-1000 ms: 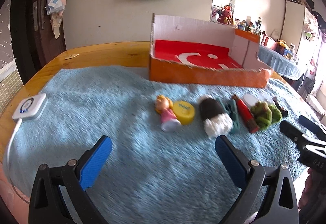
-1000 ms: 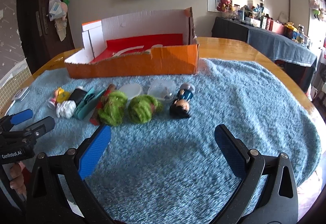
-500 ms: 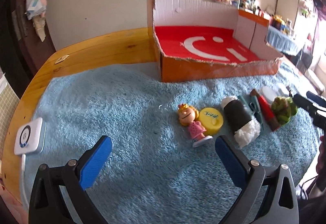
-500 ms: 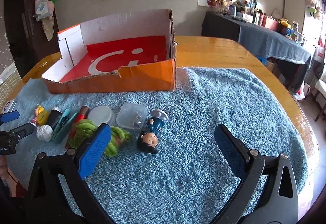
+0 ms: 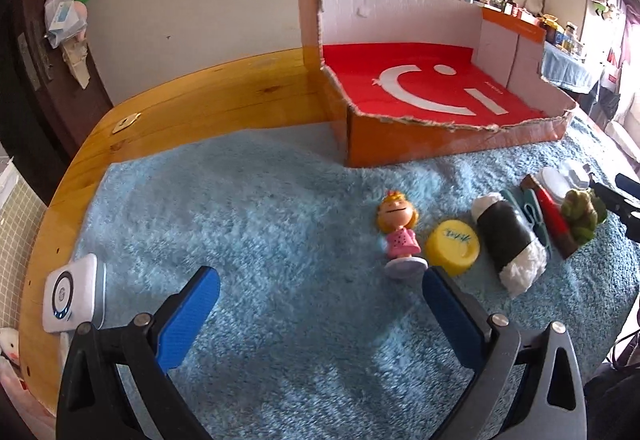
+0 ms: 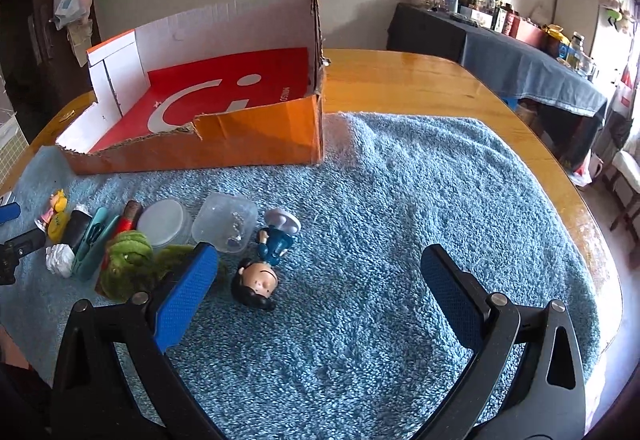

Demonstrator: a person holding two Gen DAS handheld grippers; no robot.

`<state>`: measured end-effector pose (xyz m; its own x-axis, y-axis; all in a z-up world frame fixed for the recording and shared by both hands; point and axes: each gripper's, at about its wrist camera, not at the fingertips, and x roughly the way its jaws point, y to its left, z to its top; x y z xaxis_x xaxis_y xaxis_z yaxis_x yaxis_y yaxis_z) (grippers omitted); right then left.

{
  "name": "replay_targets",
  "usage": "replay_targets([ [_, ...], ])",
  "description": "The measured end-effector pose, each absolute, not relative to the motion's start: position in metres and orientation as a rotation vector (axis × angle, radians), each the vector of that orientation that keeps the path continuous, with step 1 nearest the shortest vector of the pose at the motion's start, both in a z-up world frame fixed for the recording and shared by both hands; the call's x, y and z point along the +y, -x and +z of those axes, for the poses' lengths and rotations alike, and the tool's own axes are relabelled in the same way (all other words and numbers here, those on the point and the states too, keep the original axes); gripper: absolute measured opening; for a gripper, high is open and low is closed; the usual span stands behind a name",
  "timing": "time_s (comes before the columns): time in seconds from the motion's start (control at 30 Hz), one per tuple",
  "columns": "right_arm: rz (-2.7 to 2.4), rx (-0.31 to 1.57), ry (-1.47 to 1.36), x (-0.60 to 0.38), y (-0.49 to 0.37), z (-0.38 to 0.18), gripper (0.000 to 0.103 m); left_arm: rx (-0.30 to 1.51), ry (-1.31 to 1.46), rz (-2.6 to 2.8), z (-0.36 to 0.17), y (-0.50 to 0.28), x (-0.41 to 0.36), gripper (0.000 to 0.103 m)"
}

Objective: Organize objects
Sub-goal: 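Move both tools toward the row of items on the towel, then grasp the pink-dress doll with the left tool while the right tool grasps the blue-capped figurine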

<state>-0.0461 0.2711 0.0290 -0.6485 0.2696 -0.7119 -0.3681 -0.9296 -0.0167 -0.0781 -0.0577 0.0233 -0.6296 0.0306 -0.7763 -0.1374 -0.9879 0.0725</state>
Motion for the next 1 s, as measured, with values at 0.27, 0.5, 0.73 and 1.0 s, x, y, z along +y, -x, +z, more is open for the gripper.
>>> replay_targets([
  [0.27, 2.535, 0.157, 1.096, 0.271, 0.053, 0.026, 0.099, 0.180, 1.315, 2.707, 0.022, 0.091, -0.052, 0.092],
  [0.5, 2.539, 0.143, 1.109, 0.264, 0.058, 0.023, 0.089, 0.196, 1.290, 2.705, 0.026, 0.090, -0.052, 0.092],
  [0.73, 2.536, 0.193, 1.110, 0.269, 0.054, 0.022, 0.089, 0.178, 1.308, 2.739, 0.026, 0.092, -0.068, 0.092],
  [1.0, 2.553, 0.199, 1.100, 0.268, 0.057, 0.023, 0.089, 0.204, 1.238, 2.722, 0.033, 0.100, -0.059, 0.088],
])
